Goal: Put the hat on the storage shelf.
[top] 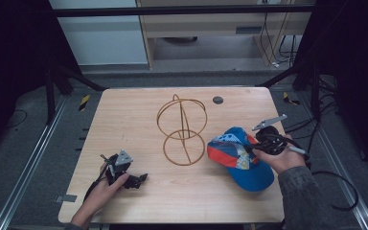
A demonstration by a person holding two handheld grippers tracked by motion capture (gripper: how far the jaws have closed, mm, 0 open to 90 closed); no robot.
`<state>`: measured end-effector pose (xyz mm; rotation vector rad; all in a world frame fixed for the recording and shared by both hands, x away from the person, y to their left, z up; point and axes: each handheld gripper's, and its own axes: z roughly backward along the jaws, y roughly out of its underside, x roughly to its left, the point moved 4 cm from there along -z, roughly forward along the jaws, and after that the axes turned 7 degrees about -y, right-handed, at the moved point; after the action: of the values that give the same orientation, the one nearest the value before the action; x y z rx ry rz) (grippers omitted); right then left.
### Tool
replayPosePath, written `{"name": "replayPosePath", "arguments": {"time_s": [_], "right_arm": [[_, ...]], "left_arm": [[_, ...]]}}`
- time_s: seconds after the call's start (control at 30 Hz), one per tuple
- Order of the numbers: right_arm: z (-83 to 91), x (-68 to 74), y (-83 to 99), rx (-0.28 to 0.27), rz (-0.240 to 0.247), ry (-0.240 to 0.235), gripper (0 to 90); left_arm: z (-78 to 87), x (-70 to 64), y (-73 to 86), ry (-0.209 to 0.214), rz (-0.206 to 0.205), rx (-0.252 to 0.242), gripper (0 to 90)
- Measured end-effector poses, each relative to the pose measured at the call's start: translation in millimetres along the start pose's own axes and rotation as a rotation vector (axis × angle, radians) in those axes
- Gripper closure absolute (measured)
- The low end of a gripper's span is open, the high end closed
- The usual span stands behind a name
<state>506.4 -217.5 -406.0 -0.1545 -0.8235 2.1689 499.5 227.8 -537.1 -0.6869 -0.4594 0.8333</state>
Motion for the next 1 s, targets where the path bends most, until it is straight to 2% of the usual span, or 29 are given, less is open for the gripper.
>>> {"name": "replayPosePath", "arguments": {"time_s": [0.13,0.57,0.67,0.9,1.0], "right_arm": [[8.5,2.2,-2.5,-0.028,0.012,0.006,90.0],[28.1,-0.1,-7.1,-0.059,0.016,0.026,90.0],[34.5,-1.1,-10.8,-0.072,0.030,0.034,90.0],[55.2,-1.2,-23.3,-0.134,0.033,0.050,90.0],[70.5,-0.6,-29.4,-0.176,0.036,0.065,90.0]], "left_arm": [[0.0,0.0,0.0,0.001,0.000,0.000,0.0],[0.2,-0.3,0.2,0.001,0.001,0.000,0.0],[0.4,-0.4,0.4,0.003,-0.002,0.000,0.0],[0.5,-0.4,0.4,0.003,-0.002,0.001,0.0],[0.4,-0.3,0.4,0.004,-0.003,0.000,0.0]]}}
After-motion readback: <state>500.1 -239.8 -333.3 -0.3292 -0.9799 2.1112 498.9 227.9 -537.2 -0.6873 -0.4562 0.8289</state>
